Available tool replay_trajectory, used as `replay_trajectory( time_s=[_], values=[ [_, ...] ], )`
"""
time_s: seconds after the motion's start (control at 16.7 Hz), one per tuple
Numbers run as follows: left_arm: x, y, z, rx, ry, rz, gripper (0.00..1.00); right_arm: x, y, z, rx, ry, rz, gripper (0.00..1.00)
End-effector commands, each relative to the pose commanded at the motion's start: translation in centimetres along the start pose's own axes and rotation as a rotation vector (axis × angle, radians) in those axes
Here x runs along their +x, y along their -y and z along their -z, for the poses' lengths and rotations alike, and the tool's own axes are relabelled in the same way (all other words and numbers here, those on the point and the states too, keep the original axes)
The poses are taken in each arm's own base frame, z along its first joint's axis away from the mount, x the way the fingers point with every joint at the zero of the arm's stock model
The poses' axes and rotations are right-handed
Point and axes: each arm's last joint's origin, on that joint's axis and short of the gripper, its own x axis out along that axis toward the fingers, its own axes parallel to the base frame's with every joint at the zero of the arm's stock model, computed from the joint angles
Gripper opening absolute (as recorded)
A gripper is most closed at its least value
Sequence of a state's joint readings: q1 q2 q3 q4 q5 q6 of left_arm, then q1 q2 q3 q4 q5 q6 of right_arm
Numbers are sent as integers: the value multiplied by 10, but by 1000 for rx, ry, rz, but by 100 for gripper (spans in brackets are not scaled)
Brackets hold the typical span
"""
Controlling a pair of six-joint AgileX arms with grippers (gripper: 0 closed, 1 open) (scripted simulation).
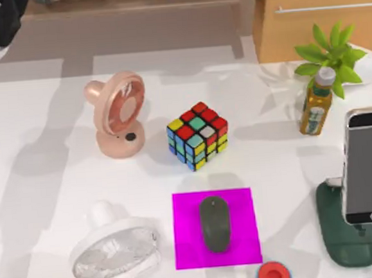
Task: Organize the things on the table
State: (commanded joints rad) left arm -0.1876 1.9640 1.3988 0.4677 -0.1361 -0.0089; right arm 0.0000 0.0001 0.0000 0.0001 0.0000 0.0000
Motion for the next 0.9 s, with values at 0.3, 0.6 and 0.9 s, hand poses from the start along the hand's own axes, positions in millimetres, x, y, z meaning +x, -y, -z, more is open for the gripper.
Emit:
replay_trajectory(
  time_s=[0.3, 0.6, 0.9],
  values=[
    [1, 0, 0, 0, 1, -2, 0, 0, 0, 0, 0, 0, 0, 100],
    [1, 0, 0, 0, 1, -2, 38, 0, 0, 0, 0, 0, 0, 100],
    [1, 0, 0, 0, 1, -2, 75, 0, 0, 0, 0, 0, 0, 100]
  ],
)
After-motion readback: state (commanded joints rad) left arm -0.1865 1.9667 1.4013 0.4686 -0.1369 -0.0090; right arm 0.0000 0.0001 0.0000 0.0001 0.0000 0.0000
